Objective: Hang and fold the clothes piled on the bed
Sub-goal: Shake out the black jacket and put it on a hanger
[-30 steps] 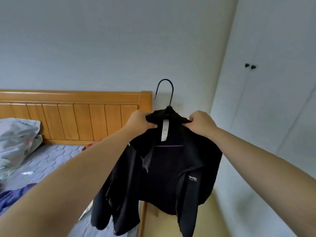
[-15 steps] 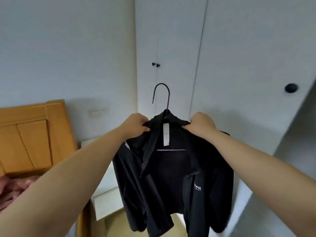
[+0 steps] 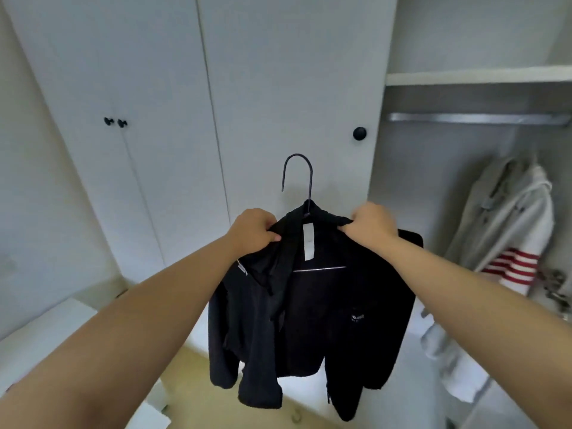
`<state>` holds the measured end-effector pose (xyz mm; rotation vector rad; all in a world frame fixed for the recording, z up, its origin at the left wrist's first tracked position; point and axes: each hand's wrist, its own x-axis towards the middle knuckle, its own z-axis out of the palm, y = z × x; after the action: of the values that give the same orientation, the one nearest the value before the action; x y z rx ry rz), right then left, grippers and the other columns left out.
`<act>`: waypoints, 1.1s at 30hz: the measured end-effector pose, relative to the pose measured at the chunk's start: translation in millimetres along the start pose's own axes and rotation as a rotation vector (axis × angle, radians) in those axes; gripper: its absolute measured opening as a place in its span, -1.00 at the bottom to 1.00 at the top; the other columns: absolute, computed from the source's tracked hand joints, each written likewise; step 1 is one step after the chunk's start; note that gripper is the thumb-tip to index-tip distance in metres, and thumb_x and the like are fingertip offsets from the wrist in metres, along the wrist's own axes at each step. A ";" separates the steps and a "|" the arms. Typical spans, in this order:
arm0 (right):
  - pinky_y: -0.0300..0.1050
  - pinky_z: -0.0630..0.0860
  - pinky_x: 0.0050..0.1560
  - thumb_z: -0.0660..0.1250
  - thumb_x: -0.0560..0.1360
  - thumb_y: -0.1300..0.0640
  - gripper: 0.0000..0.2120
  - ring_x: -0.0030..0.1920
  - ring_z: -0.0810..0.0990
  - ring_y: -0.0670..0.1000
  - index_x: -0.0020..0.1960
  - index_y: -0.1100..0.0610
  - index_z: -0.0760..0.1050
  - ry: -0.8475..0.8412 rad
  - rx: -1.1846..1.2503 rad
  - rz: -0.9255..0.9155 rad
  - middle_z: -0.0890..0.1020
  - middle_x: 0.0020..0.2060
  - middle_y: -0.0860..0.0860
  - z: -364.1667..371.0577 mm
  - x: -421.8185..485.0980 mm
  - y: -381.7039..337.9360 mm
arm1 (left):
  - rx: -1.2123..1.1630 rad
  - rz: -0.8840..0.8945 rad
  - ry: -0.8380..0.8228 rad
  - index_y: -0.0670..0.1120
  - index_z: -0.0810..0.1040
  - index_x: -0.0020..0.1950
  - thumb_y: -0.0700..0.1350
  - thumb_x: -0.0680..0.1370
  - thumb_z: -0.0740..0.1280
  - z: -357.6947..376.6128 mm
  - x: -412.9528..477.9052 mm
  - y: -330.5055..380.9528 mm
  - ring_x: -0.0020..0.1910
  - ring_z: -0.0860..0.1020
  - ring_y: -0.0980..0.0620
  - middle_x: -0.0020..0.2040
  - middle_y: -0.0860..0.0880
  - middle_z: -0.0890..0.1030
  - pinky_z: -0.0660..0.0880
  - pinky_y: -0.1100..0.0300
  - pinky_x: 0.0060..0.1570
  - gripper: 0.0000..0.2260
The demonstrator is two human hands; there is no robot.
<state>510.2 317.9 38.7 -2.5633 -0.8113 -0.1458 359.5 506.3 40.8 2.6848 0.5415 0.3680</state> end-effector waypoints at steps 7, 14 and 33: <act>-0.19 0.23 -0.42 0.49 0.35 -0.01 -0.58 -0.42 0.42 0.05 -0.45 0.18 0.35 0.048 0.157 0.434 0.40 -0.49 0.04 -36.3 -56.2 78.0 | -0.103 0.272 -0.141 -0.10 0.54 -0.17 -0.13 0.46 0.45 48.3 32.6 70.1 -0.16 0.46 0.03 -0.28 0.08 0.46 0.36 0.22 -0.18 -0.89; -0.09 0.52 -0.21 0.54 0.24 0.03 -0.70 -0.22 0.59 0.07 -0.23 0.22 0.53 0.107 0.201 0.660 0.61 -0.24 0.08 -75.0 -105.6 136.0 | -0.142 0.480 -0.196 -0.19 0.64 -0.06 -0.13 0.48 0.44 104.5 56.7 145.4 -0.14 0.48 -0.01 -0.17 -0.08 0.57 0.38 0.18 -0.13 -0.86; -0.12 0.53 -0.09 0.54 0.33 -0.07 -0.39 -0.09 0.61 0.09 0.18 0.31 0.47 0.189 0.619 0.815 0.60 -0.08 0.11 -92.1 9.0 217.7 | -0.701 0.229 -0.506 -0.07 0.17 0.53 -0.37 0.54 0.23 186.8 206.8 278.6 0.21 0.49 -0.10 0.23 -0.14 0.52 0.39 0.04 0.25 -0.41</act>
<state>644.4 123.1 40.0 -2.0405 0.2660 0.1059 692.7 296.6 24.2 2.0327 -0.0540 -0.0704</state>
